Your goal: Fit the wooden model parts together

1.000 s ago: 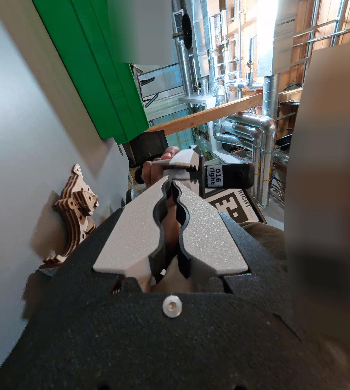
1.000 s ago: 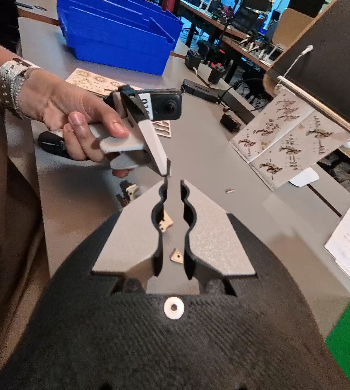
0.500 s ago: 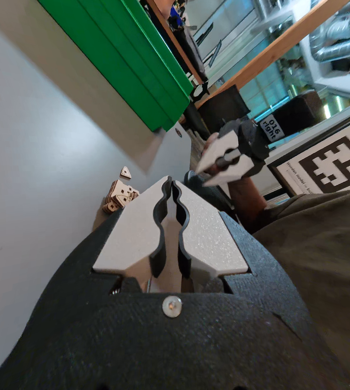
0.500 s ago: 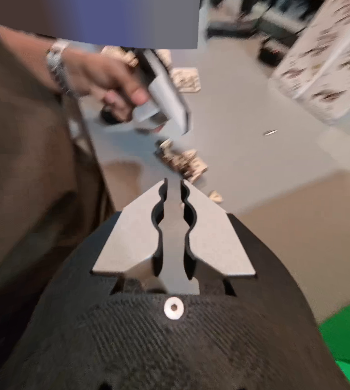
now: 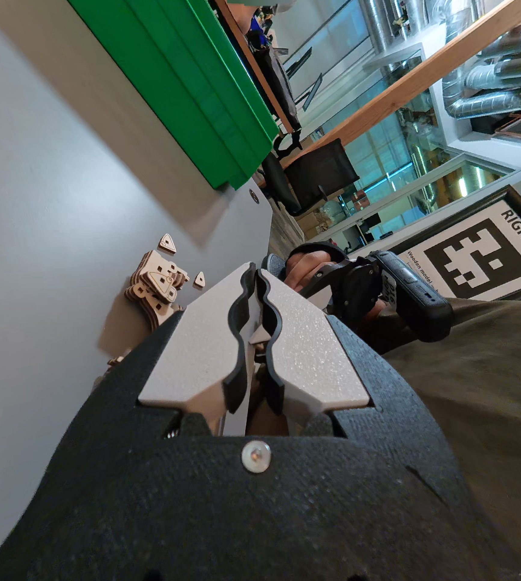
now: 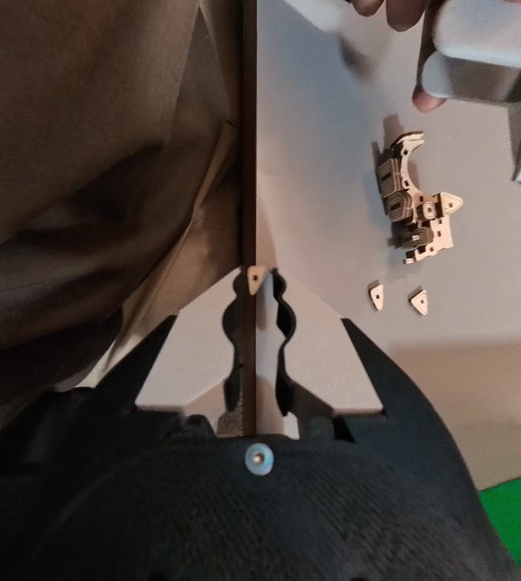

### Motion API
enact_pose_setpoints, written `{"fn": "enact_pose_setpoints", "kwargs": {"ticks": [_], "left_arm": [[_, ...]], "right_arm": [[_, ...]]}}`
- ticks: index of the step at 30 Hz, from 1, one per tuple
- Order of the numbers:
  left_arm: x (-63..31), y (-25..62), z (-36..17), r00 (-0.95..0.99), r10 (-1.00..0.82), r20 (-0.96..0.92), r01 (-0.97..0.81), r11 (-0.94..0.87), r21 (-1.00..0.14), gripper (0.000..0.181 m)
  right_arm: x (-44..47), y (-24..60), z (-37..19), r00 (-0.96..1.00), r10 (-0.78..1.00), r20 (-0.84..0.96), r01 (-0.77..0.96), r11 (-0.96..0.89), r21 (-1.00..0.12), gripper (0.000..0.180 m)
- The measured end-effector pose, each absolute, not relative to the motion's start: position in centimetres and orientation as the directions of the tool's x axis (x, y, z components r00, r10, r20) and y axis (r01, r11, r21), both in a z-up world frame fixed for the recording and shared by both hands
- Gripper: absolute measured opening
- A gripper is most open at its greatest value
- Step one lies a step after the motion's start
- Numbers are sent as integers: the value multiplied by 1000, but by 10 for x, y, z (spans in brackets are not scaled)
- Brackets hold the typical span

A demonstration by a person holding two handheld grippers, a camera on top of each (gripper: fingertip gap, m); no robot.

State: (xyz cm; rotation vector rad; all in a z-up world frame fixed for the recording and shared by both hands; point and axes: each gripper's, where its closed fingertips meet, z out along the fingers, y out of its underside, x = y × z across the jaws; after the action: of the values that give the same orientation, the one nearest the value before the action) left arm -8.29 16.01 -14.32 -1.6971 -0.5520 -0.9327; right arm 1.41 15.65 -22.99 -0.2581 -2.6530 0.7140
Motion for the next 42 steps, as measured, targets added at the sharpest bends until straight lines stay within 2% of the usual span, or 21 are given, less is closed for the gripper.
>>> {"fn": "enact_pose_setpoints", "kwargs": {"ticks": [1, 6, 11, 13, 15, 18, 21, 23, 27, 32, 42], "left_arm": [[-83, 159, -143, 588, -88, 804, 749, -318, -582, 0], [-79, 155, -142, 587, -100, 804, 745, -322, -584, 0], [-53, 157, -148, 650, -154, 744, 647, -402, -648, 0], [-47, 159, -150, 708, -163, 687, 584, -413, -699, 0], [-47, 160, -146, 796, -179, 578, 487, -379, -787, 0], [-57, 155, -136, 932, -173, 320, 258, -303, -917, 9], [-56, 143, -132, 972, -218, 86, 22, -284, -959, 13], [-45, 133, -136, 949, -312, -40, -133, -282, -950, 14], [-31, 130, -140, 895, -406, -185, -303, -248, -920, 10], [-25, 132, -141, 877, -449, -170, -297, -228, -927, 10], [-17, 127, -157, 846, -496, -194, -346, -234, -909, 0]], "right_arm": [[13, 156, -229, -908, 262, 328, 61, 856, -514, 10], [9, 154, -225, -911, 326, 254, 133, 814, -566, 10], [-12, 149, -186, -878, 447, 172, 192, 658, -728, 10], [-29, 152, -174, -854, 495, 163, 210, 613, -762, 10], [-42, 150, -166, -846, 522, 109, 240, 555, -797, 10], [-52, 142, -157, -850, 507, -141, 364, 372, -853, 10], [-53, 139, -142, -843, 396, -364, 464, 192, -865, 10], [-48, 136, -134, -840, 294, -455, 509, 142, -849, 10], [-38, 127, -135, -843, 194, -502, 535, 202, -821, 10], [-33, 119, -145, -847, 174, -502, 530, 330, -781, 10], [-24, 111, -159, -804, 107, -586, 565, 448, -693, 8]]}}
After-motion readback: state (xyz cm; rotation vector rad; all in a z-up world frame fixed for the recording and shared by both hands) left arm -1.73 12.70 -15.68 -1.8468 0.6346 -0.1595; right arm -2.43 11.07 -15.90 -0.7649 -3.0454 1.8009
